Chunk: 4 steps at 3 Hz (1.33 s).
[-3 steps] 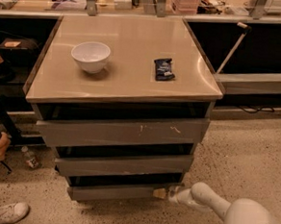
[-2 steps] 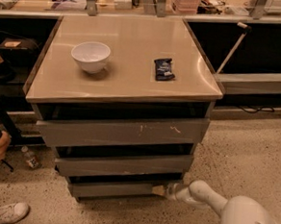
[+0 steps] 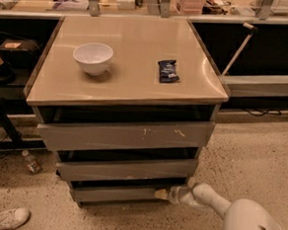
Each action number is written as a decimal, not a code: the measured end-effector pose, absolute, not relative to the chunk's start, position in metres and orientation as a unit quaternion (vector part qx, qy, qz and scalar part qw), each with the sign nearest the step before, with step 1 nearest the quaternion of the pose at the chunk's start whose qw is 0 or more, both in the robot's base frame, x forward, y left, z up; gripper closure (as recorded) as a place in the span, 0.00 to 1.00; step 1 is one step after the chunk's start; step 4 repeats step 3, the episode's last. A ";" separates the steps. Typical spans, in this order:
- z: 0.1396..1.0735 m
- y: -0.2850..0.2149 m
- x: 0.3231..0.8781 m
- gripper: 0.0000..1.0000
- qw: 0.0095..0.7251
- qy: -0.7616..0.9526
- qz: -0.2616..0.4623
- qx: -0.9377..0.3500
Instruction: Close bottom drawer
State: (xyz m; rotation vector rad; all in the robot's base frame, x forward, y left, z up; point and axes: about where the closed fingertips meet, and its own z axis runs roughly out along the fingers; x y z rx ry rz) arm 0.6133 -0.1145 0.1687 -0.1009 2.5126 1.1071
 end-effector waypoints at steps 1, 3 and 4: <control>0.173 -0.134 0.583 1.00 0.174 0.905 0.387 -0.020; 0.203 -0.192 0.499 0.81 0.130 0.922 0.363 0.028; 0.203 -0.192 0.499 0.81 0.130 0.922 0.363 0.028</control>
Offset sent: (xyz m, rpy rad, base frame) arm -0.2323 -0.1491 0.0616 -0.1036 0.3507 -0.1534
